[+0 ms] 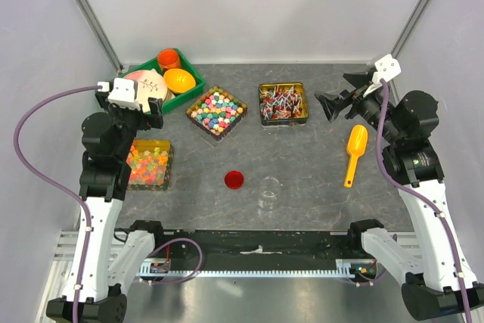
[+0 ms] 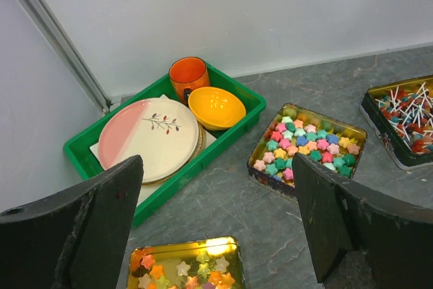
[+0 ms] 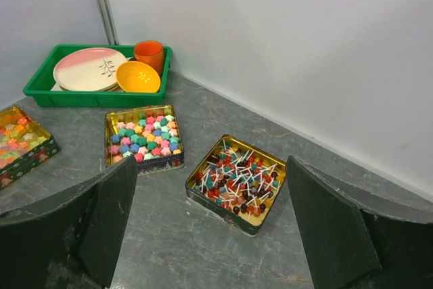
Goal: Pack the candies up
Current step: Pick up the spatula from the center of the board.
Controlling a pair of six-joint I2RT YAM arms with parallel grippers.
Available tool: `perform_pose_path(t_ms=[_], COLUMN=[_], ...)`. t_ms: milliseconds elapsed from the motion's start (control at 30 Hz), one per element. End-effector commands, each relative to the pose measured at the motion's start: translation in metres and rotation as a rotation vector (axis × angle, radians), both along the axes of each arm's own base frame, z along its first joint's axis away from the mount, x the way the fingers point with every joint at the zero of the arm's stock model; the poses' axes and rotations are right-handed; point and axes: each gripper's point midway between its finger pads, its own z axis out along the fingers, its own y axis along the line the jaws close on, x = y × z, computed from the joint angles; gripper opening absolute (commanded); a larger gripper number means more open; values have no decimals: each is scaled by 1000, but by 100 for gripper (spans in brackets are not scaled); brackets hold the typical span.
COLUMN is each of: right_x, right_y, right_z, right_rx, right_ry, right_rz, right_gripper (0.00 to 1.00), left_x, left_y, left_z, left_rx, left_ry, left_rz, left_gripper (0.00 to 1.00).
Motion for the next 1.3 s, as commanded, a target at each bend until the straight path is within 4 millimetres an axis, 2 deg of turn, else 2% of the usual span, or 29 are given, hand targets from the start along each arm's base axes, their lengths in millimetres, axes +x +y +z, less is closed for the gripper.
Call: perform_pose_path(t_ms=[0,300,533,833,1267], right_x=[-5,-4,-8,-14,-5], right_y=[3,7,16,29,29], right_z=[10,3,-8,-24,-35], right_rx=[10,-25,-73,-119,-111], right_ry=[-39,-51,-55,-47,-5], right_rz=[26,51,127,228,221], right_gripper=[98,98,98,98,98], left_x=[-1,0,-4,-6,-1], left_y=[3,-6,-31,-49,-55], left_z=[12,7,-6,-21,-41], left_rx=[-24,-20,22,73,87], left_ry=[-39,-26,7,41,97], left_rz=[15,-32,-189,-310,-356], left_gripper=[98,98,98,99,99])
